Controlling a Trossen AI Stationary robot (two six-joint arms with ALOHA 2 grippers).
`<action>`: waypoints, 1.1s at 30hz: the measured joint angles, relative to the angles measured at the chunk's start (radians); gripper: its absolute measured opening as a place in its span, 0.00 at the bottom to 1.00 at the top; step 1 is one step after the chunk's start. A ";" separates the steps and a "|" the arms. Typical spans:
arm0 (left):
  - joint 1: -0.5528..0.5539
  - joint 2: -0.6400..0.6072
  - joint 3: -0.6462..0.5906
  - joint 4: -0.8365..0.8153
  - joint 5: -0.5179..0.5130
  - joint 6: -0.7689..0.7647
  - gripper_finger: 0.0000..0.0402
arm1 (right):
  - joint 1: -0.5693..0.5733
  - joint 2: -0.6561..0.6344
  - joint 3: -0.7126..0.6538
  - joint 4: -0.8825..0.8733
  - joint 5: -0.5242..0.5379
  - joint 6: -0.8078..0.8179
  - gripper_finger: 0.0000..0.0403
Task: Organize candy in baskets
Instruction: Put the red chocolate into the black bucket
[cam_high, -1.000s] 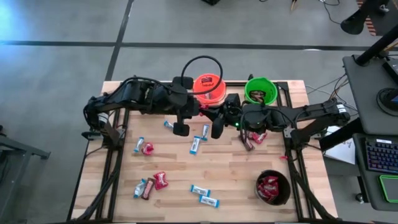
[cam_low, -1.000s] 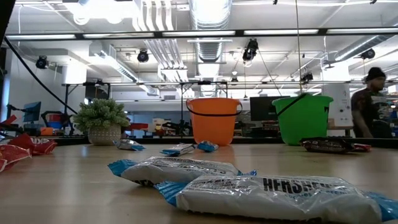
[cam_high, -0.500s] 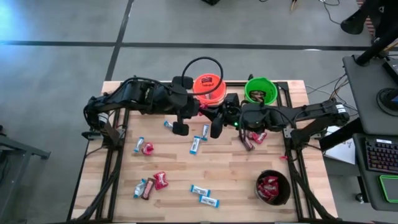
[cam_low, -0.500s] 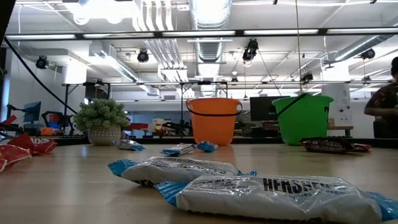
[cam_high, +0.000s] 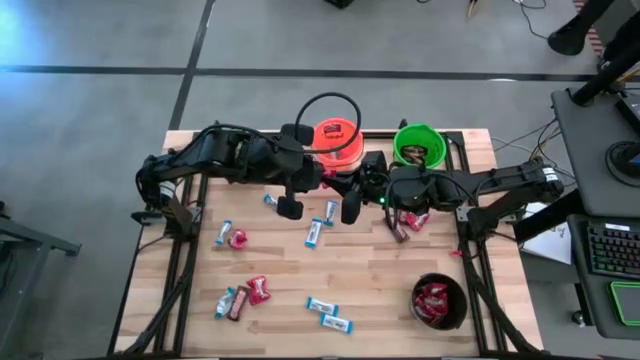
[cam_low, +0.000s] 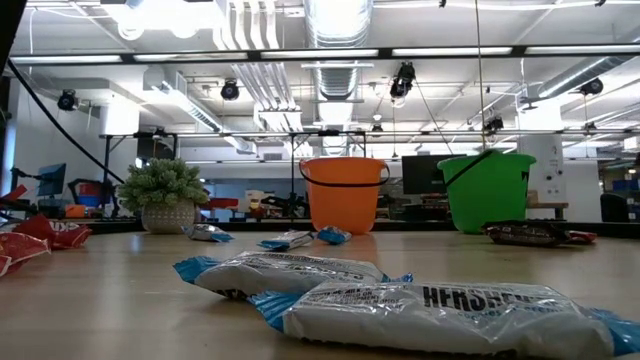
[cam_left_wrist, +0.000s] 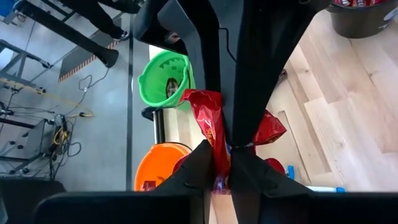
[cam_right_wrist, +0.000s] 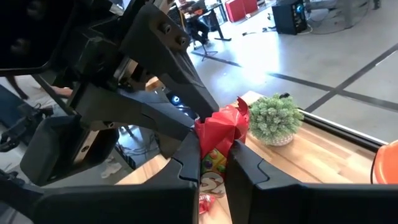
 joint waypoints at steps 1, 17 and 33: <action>0.000 0.001 0.000 -0.001 0.000 0.001 0.08 | 0.000 0.000 0.000 -0.001 0.001 0.000 0.06; 0.001 0.003 0.001 -0.013 -0.001 0.011 0.34 | 0.000 -0.012 0.000 -0.030 0.004 -0.012 0.05; 0.001 -0.015 0.002 -0.047 -0.028 0.004 0.39 | 0.001 -0.072 0.002 -0.212 0.004 0.055 0.04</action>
